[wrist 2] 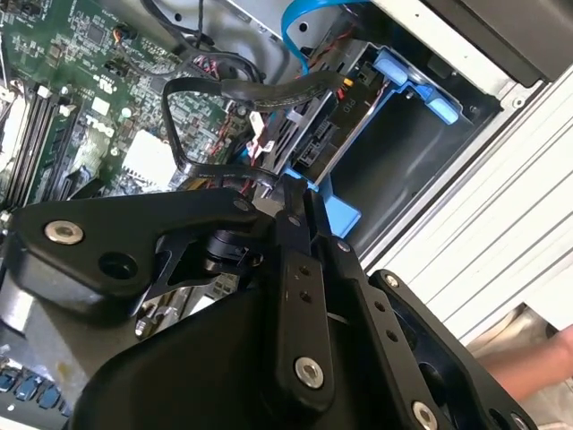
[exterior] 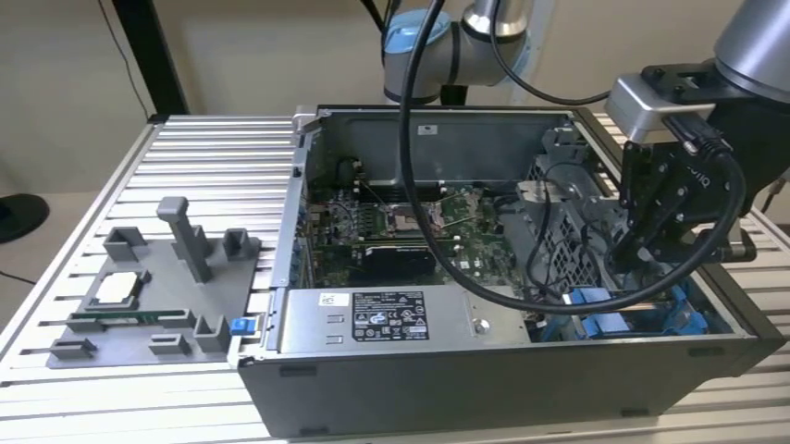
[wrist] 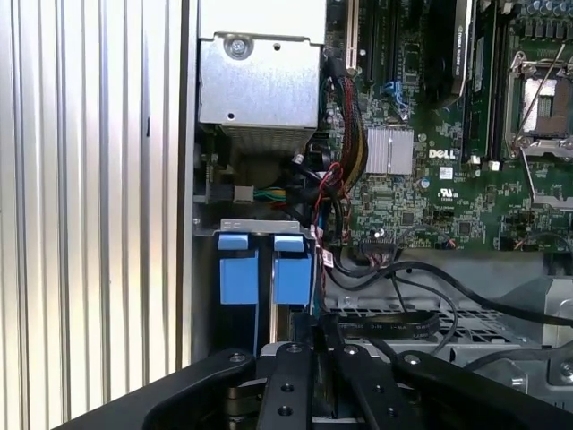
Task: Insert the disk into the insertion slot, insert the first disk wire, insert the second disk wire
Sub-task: 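Insert the second disk wire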
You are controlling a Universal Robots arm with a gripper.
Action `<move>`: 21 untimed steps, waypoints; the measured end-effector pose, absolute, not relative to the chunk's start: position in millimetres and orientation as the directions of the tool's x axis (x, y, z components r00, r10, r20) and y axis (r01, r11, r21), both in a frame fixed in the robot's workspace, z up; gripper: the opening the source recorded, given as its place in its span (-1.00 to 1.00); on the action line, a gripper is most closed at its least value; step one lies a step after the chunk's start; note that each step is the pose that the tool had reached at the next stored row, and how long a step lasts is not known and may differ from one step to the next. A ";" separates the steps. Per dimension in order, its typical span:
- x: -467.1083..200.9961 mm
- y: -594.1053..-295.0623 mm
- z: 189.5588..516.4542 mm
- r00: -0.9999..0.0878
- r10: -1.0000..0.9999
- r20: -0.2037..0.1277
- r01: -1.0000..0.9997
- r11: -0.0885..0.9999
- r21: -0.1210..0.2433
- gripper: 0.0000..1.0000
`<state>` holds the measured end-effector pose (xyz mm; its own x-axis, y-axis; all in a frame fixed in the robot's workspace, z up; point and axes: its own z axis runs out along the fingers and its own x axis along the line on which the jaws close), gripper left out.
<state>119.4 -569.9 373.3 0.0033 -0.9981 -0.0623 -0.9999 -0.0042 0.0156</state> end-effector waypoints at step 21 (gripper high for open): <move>133.6 -573.7 356.0 0.004 -0.998 -0.063 -1.000 -0.004 0.012 -1.00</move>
